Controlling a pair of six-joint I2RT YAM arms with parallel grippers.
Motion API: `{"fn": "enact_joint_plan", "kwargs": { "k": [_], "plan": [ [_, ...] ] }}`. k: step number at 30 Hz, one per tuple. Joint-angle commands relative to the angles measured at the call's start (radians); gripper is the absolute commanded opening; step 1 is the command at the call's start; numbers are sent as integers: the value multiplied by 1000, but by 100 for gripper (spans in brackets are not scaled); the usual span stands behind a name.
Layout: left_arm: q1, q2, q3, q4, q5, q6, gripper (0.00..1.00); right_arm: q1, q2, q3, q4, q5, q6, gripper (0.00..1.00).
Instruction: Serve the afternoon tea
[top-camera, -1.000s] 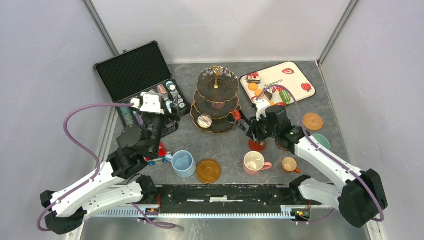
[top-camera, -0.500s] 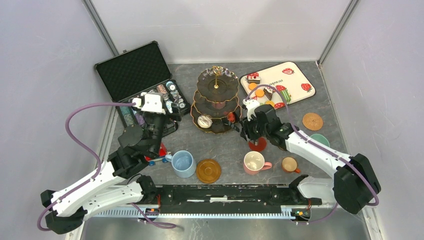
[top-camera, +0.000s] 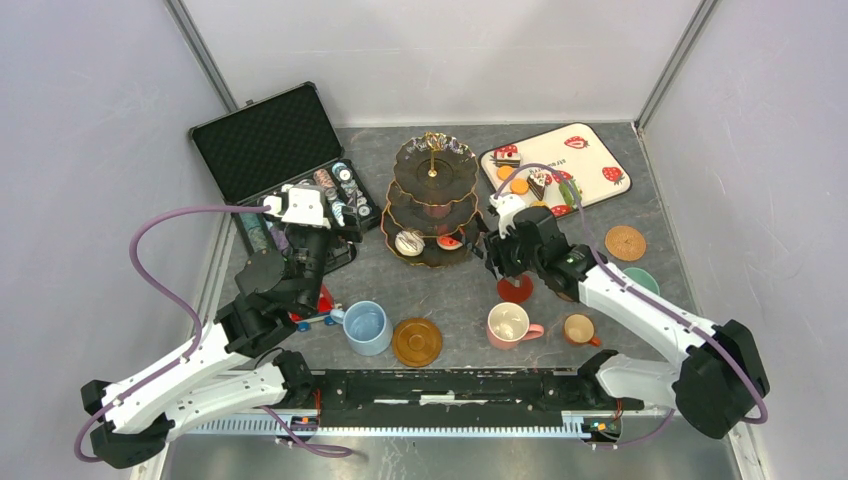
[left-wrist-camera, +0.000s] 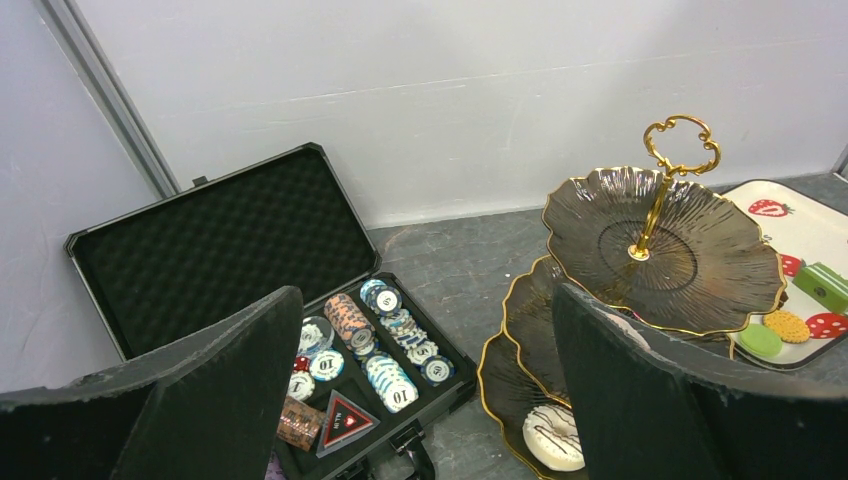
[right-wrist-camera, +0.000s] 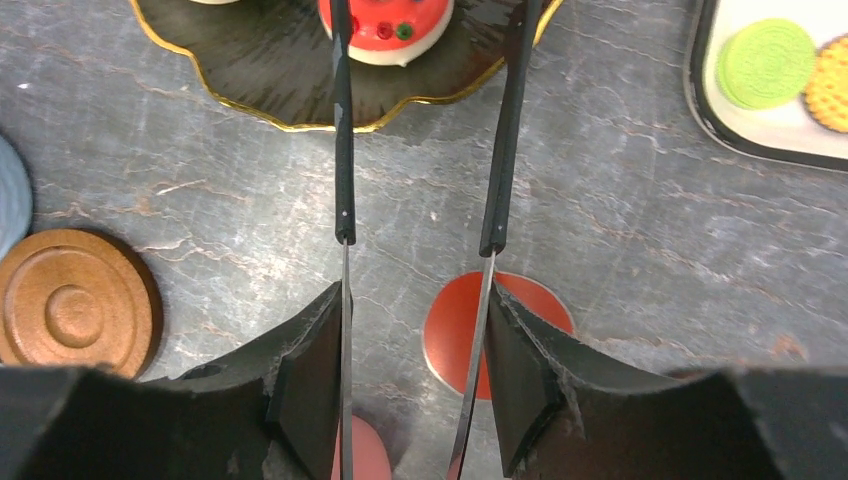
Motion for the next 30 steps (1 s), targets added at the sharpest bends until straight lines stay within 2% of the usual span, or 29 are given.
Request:
{"fn": "enact_joint_plan", "kwargs": {
  "k": [1, 9, 13, 17, 20, 24, 30],
  "plan": [
    [5, -2, 12, 33, -19, -4, 100, 6, -52, 58, -53, 102, -15, 53],
    [5, -1, 13, 27, -13, -12, 100, -4, -177, 78, -140, 316, -38, 49],
    [6, -6, 13, 25, -14, -13, 100, -99, -159, 95, -155, 420, -65, 48],
    [5, -9, 13, 25, -14, -12, 100, -355, -74, 123, -104, 353, -110, 47],
    [5, -11, 15, 24, -13, -14, 100, -490, 64, 210, -103, 301, -138, 48],
    [5, -8, 13, 25, -11, -16, 100, -599, 251, 358, -162, 177, -146, 53],
    [5, 10, 15, 16, 0, -26, 100, -676, 331, 395, -152, 67, -179, 56]
  ]
}}
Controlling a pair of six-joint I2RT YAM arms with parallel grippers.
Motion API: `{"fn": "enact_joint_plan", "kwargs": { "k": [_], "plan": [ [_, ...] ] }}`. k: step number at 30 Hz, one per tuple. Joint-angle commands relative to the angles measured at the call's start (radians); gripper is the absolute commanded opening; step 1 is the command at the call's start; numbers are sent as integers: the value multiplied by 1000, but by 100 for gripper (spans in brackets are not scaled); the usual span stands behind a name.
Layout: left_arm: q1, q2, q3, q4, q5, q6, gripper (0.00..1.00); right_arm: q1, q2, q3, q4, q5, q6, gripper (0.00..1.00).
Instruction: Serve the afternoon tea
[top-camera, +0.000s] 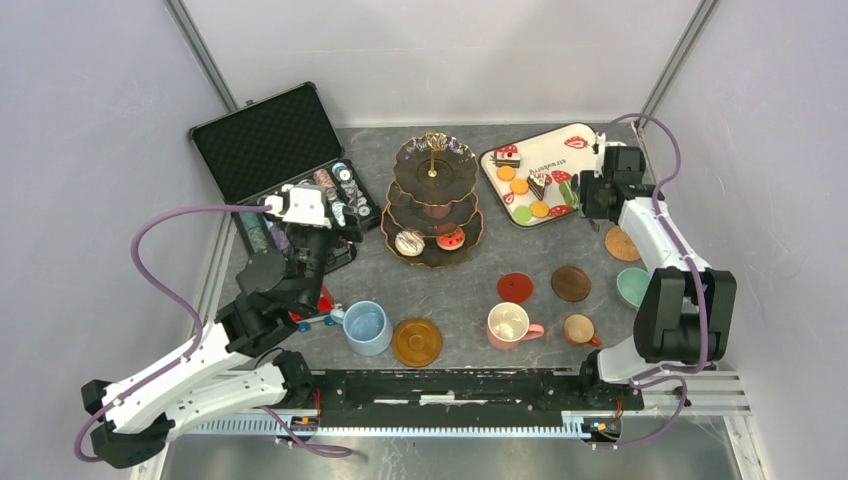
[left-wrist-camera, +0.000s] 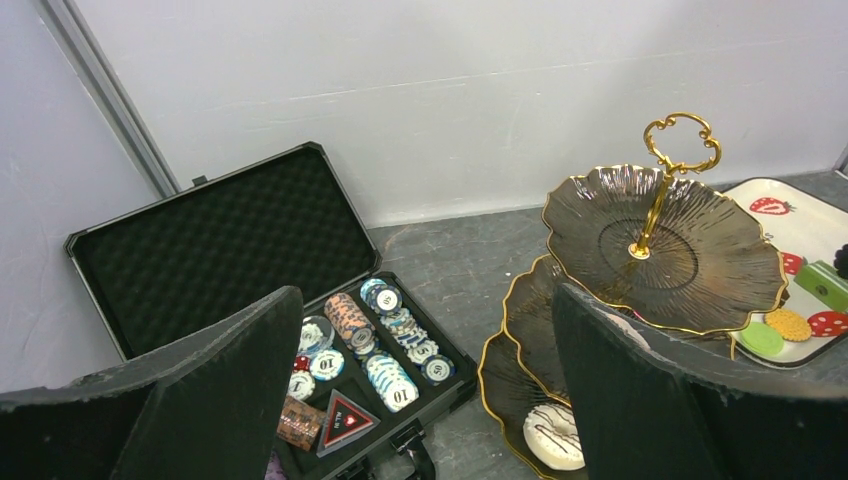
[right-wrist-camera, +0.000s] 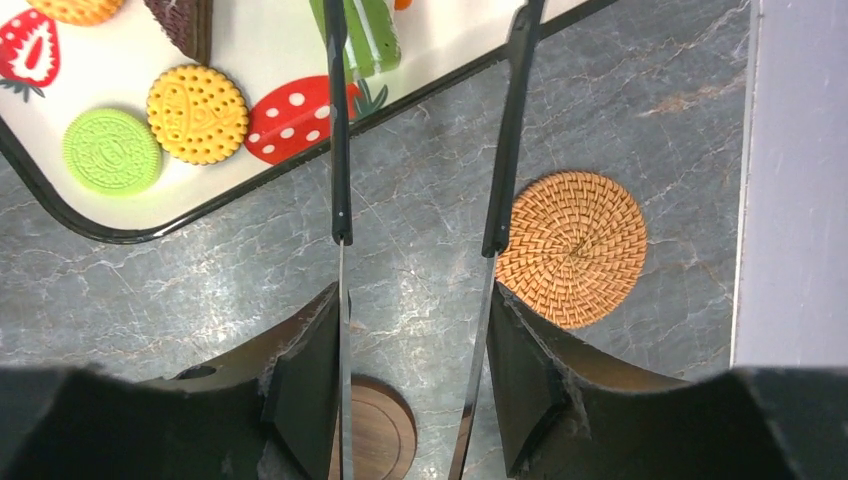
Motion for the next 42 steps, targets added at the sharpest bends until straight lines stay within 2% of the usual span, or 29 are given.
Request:
{"fn": "enact_joint_plan", "kwargs": {
  "k": [1, 4, 7, 10, 21, 42],
  "plan": [
    [5, 9, 15, 17, -1, -26, 100, -34, 8, 37, 9, -99, -41, 56],
    [5, 9, 13, 19, -2, -25, 100, -58, -12, -3, 49, -137, -24, 55],
    [5, 14, 15, 19, 1, -25, 100, -110, -54, -72, 130, -264, 38, 53],
    [5, 15, 15, 17, 0, -29, 100, -146, -68, -114, 171, -321, 62, 51],
    [5, 10, 15, 17, -1, -26, 100, -149, -41, -140, 189, -353, 56, 48],
    [5, 9, 15, 16, 4, -32, 100, -135, -27, -146, 189, -261, 46, 49]
  ]
}}
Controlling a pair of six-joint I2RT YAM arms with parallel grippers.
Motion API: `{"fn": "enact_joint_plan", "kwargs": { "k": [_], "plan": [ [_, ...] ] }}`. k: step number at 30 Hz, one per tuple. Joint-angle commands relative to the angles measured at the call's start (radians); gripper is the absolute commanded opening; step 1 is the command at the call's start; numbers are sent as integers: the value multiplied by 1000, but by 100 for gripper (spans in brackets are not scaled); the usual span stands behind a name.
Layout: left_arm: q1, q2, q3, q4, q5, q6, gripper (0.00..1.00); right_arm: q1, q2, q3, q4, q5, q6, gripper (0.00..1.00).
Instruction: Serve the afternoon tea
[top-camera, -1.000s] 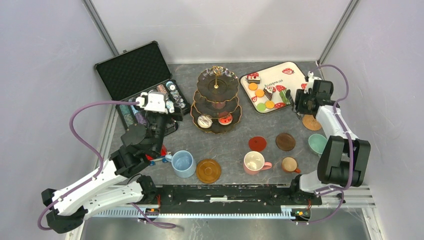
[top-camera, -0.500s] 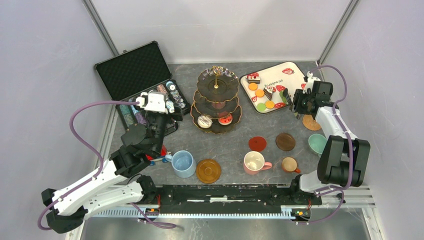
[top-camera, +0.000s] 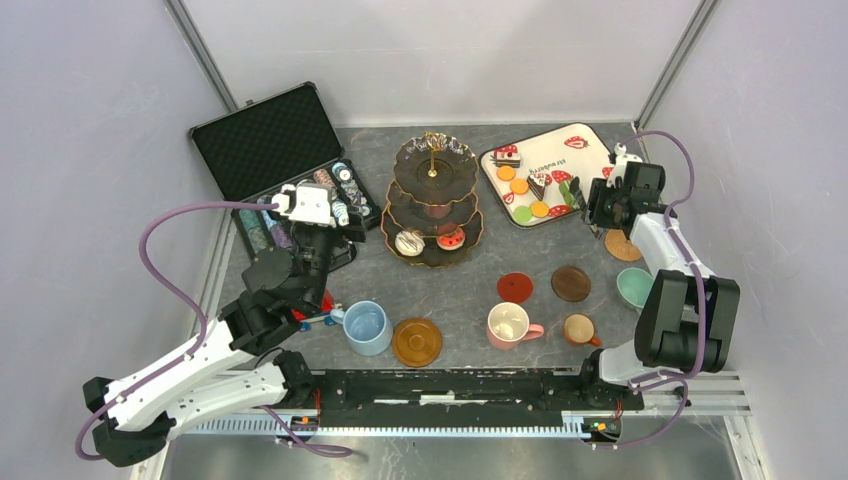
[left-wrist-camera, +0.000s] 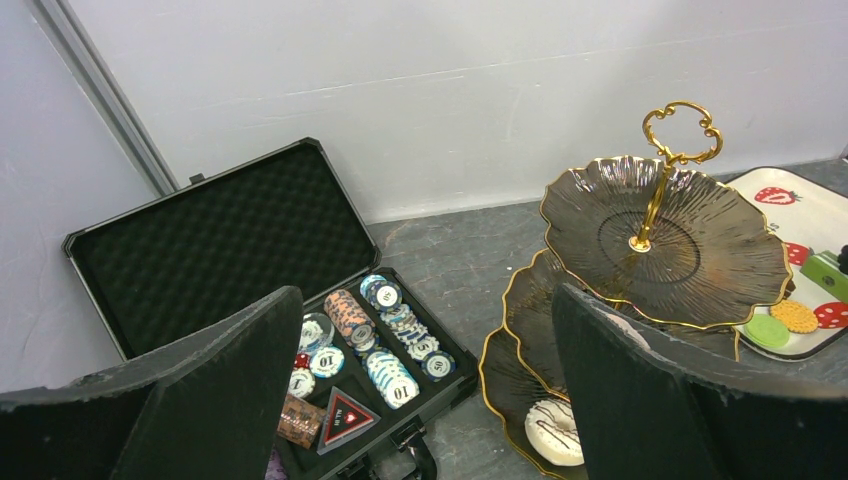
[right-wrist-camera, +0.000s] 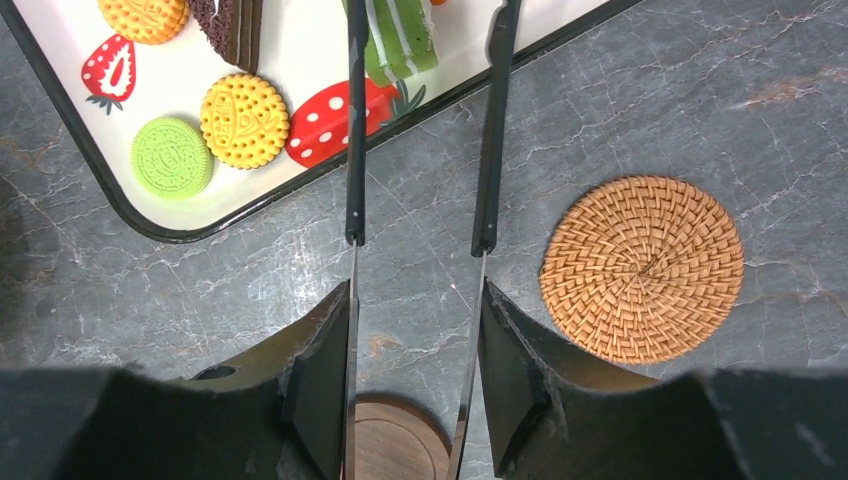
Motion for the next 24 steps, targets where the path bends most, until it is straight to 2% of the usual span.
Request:
{"fn": "enact_joint_plan", "kwargs": {
  "k": [1, 17, 24],
  "plan": [
    [5, -7, 15, 17, 3, -31, 100, 17, 3, -3, 28, 25, -6, 49],
    [5, -4, 18, 11, 7, -35, 100, 104, 1, -37, 20, 67, -11, 49],
    [5, 2, 18, 10, 7, -35, 100, 108, -45, 22, -7, 100, -15, 52]
  ]
}}
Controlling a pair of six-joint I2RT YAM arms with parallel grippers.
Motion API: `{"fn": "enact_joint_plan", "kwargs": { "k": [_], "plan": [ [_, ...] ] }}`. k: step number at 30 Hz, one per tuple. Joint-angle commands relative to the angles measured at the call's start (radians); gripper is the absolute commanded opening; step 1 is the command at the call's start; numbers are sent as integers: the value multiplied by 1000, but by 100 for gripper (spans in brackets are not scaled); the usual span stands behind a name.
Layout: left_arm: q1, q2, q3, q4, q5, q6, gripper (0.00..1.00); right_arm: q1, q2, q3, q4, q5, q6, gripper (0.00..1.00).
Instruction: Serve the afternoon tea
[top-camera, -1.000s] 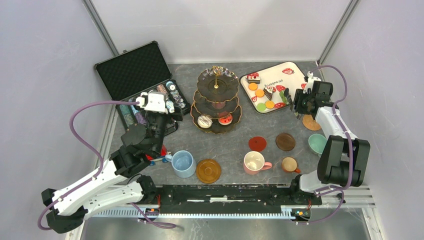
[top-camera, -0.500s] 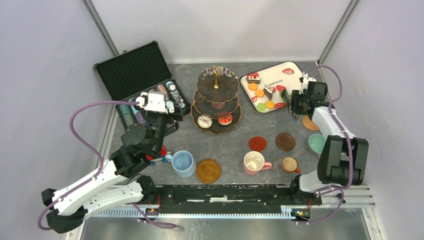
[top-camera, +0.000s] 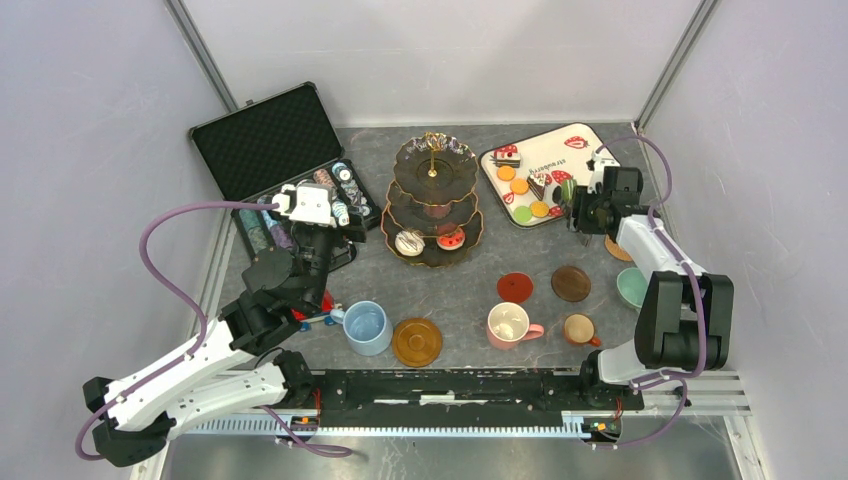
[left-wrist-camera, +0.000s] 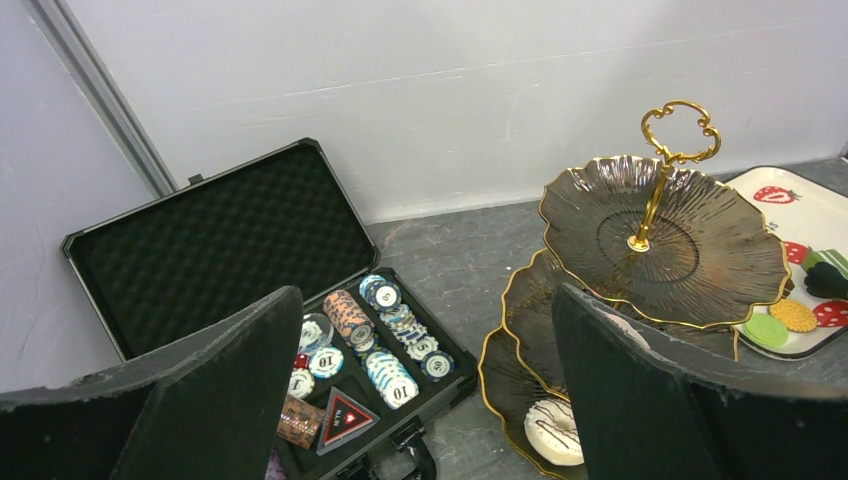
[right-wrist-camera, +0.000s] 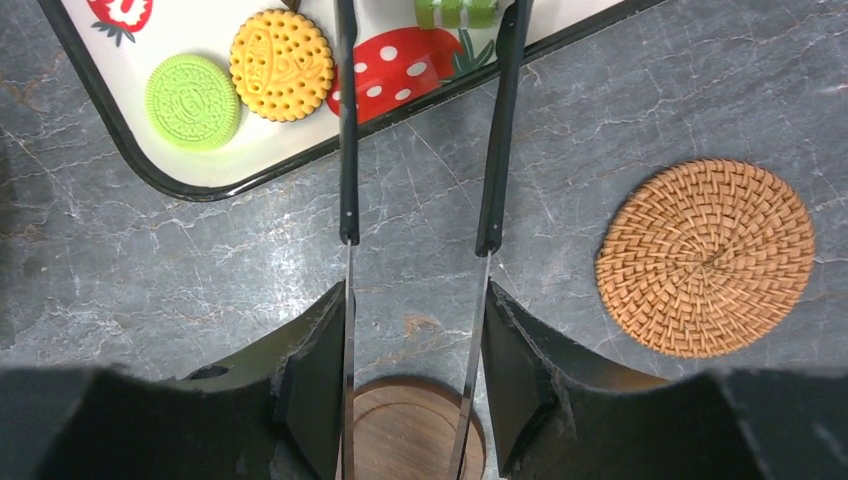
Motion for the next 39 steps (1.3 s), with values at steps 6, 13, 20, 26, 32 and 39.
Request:
{"fn": "enact_joint_plan", "kwargs": {
  "k": [6, 13, 20, 26, 32, 39],
  "plan": [
    [5, -2, 17, 11, 3, -34, 100, -14, -25, 94, -8, 78, -15, 51],
    [5, -3, 16, 11, 3, -35, 100, -18, -5, 110, -10, 120, -24, 49],
    [5, -2, 16, 11, 3, -35, 100, -18, 22, 103, -8, 158, -30, 48],
    [5, -3, 16, 11, 3, -35, 100, -10, 33, 78, 10, 104, -22, 47],
    [5, -3, 16, 11, 3, -35, 100, 33, 33, 72, 12, 102, -24, 47],
    [5, -5, 17, 11, 3, -35, 100, 78, 47, 72, 17, 109, -21, 47]
  ]
}}
